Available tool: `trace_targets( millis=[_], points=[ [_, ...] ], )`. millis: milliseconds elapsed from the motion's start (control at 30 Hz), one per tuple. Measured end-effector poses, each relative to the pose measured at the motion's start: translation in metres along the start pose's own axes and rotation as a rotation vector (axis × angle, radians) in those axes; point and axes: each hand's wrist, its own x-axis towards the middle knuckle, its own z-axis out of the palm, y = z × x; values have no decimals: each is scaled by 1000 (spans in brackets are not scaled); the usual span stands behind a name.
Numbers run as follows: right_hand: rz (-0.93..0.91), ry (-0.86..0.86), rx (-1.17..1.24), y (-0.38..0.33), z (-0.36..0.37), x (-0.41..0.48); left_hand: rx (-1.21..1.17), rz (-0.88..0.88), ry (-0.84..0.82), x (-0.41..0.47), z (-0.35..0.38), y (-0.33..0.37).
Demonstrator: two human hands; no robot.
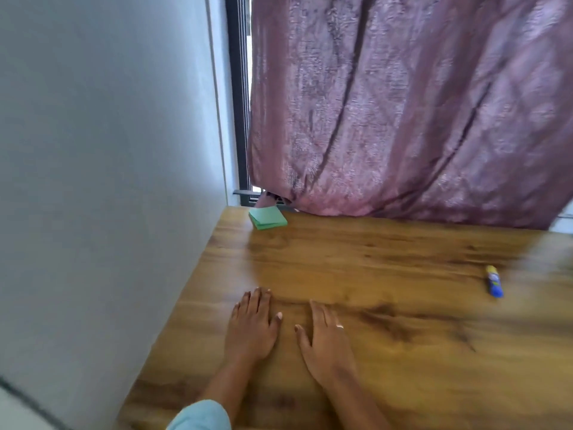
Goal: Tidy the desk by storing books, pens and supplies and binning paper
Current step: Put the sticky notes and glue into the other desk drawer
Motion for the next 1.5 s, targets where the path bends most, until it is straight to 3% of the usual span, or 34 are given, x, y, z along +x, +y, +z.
trace_targets(
  millis=[200, 367, 700, 900, 1033, 1400, 1500],
  points=[
    [-25, 121, 32, -18, 8, 150, -189, 20, 163, 118, -2, -2],
    [-44, 124, -54, -24, 16, 235, -161, -63, 197, 199, -6, -8],
    [-118, -16, -153, -33, 18, 288, -71, -56, 142, 241, -7, -12],
    [-66, 28, -60, -27, 19, 246, -112, 25, 135, 213, -6, -14],
    [-14, 119, 136, -16, 15, 193, -230, 54, 136, 162, -7, -6],
    [302, 399, 773, 16, -19, -17, -458, 98, 16, -56, 6, 38],
    [394, 362, 945, 39, -18, -73, -418, 85, -46, -116, 13, 56]
  ],
)
